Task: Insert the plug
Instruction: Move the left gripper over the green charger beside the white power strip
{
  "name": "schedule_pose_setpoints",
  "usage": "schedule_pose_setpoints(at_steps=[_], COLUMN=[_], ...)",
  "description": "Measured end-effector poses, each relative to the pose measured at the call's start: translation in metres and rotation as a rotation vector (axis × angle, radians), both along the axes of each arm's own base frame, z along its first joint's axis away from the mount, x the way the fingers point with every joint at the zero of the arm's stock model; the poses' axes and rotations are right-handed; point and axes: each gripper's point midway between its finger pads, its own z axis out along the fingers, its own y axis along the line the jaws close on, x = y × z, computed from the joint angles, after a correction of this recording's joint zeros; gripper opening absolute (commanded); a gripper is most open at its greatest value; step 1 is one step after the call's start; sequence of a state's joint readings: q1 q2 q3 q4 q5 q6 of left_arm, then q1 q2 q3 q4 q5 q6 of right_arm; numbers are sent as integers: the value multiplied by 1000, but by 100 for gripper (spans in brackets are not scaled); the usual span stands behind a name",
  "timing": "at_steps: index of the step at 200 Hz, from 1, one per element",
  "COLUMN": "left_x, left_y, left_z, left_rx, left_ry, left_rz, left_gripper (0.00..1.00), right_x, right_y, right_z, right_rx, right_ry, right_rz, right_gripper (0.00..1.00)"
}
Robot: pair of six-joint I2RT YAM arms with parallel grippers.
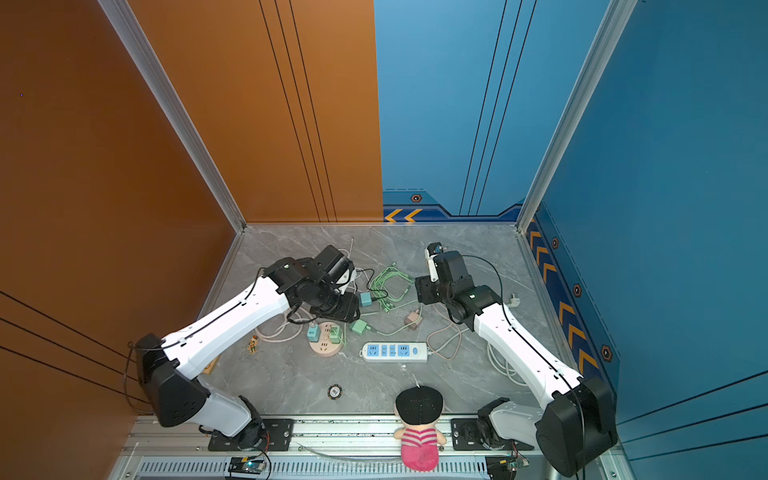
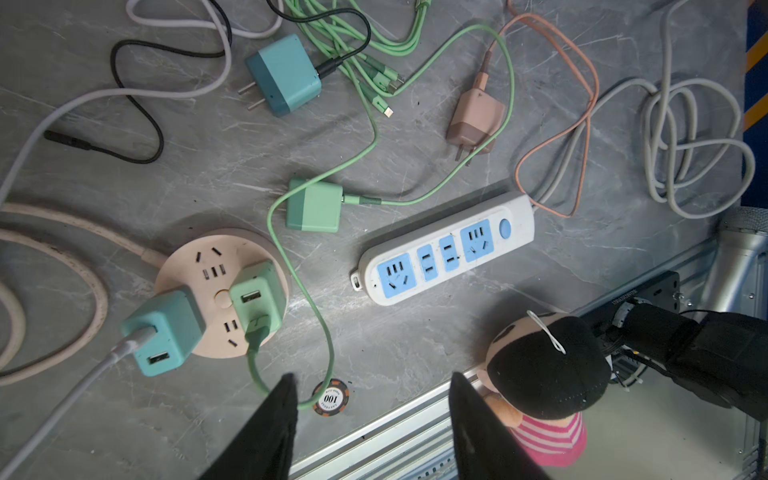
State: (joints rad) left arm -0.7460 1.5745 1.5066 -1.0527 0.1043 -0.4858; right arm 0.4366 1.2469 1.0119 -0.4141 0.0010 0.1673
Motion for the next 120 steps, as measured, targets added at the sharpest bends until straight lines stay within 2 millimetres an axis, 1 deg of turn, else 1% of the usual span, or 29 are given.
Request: schedule_pose_setpoints(at_steps=[4, 17, 22, 34, 46, 59, 84, 90, 104, 120], left_x=[1, 6, 7, 10, 10, 11, 15, 16, 17, 17], left_y=[-4, -13, -16, -22, -25, -25, -23, -22, -21, -21], left_z=[-3, -11, -14, -21, -32, -43, -61, -64, -73, -83], left_rx=[6, 20, 26, 36, 58, 90, 148, 160, 181, 200], left_ry=[4, 14, 15, 23, 39, 50, 63, 65, 77, 95], left_rz=[-7, -20, -30, -39, -44, -41, -22, -18, -13, -21], left_gripper=[53, 44, 42, 42, 44, 48, 51, 50, 41, 40], right_x=[0, -2, -3, -5, -6, -8, -7, -7, -6, -2], right_y=[-1, -3, -4, -6, -8, -10, -13, -14, -14, -11], right_z=[0, 1, 2, 6, 11, 16, 17, 16, 13, 10], right_rx=[-3, -9, -9, -8, -2, 3, 4, 3, 1, 3], right_ry=[0, 1, 0, -9, -22, -32, -33, -31, -17, -2], right_rz=[2, 2, 2, -1, -3, -7, -16, -17, -18, -14], right_gripper=[70, 70, 71, 71, 71, 71, 71, 71, 71, 71])
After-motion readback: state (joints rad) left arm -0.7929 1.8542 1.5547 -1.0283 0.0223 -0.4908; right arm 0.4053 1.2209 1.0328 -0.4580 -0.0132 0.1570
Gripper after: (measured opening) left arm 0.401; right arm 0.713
